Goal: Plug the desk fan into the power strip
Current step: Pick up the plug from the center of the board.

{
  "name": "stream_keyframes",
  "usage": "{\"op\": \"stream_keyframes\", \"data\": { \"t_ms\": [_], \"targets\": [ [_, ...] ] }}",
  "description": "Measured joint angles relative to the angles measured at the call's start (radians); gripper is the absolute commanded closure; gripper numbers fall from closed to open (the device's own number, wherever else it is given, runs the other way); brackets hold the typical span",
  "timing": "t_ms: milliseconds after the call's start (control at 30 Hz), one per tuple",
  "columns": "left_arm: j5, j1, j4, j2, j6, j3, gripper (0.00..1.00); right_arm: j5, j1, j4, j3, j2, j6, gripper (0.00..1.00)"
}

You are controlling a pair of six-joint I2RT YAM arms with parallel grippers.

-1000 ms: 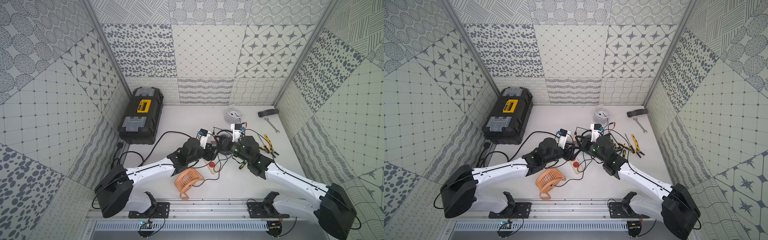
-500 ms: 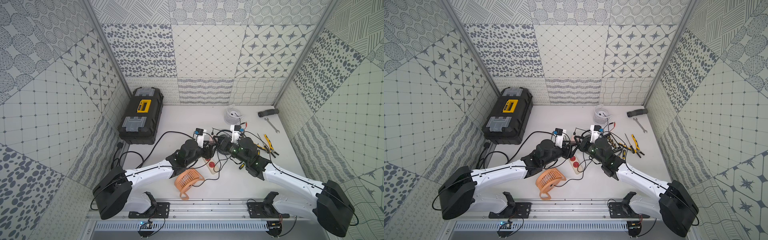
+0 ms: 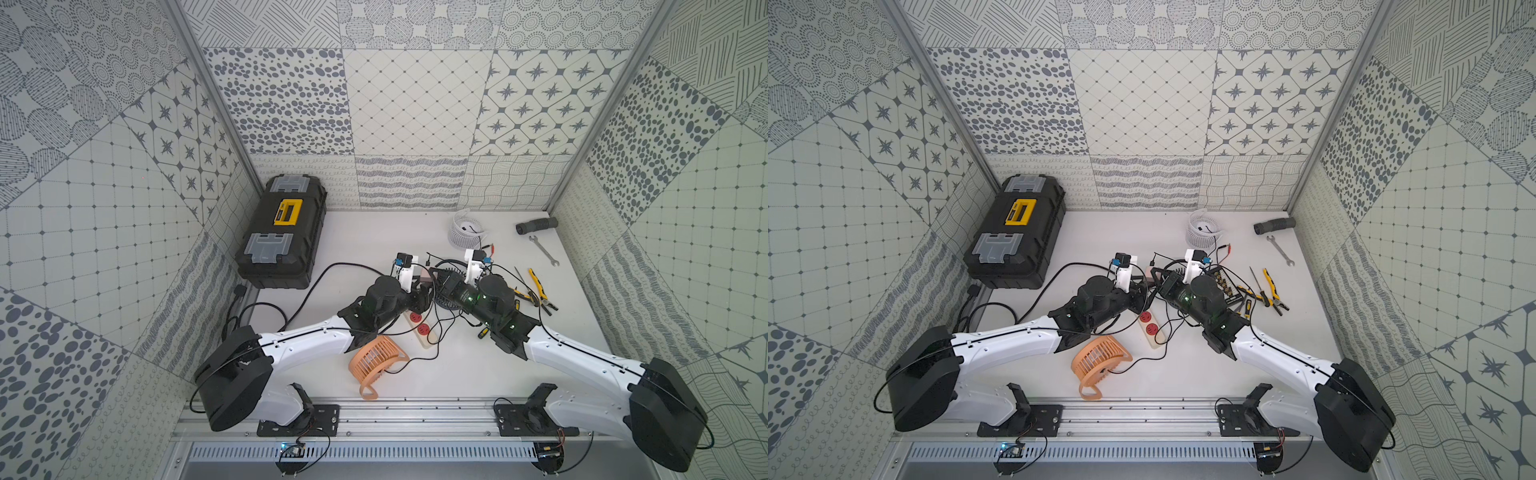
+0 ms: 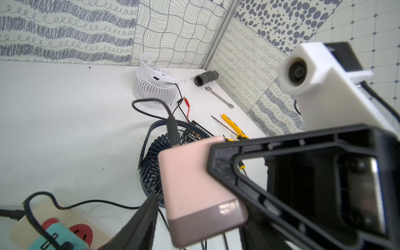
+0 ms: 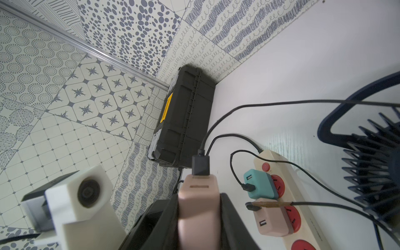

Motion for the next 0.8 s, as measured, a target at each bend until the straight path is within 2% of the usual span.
{"op": "stream_keyframes", "data": {
  "t_ms": [133,267,433,533,600,800],
  "targets": [
    [-0.008,-0.002,-0.013,0.014,0.031,0.007,0.68,0.016,0.000,0.058,-0.030,0.020,0.031,0.86],
    [-0.013,-0.003,-0.017,0.023,0.045,0.002,0.74,0.018,0.000,0.114,-0.063,0.037,0.060,0.76],
    [-0.010,-0.005,-0.015,0.023,0.062,-0.015,0.77,0.009,0.003,0.121,-0.080,0.040,0.070,0.54],
    [-0.012,-0.005,-0.011,0.017,0.078,-0.032,0.78,-0.005,0.009,0.079,-0.085,0.032,0.061,0.31],
    [-0.008,-0.005,-0.011,0.009,0.090,-0.044,0.78,-0.019,0.007,0.024,-0.085,0.012,0.042,0.19],
    [0.031,-0.005,-0.031,-0.029,0.151,-0.065,0.79,-0.148,-0.072,-0.205,-0.032,-0.055,-0.062,0.03]
  ]
}}
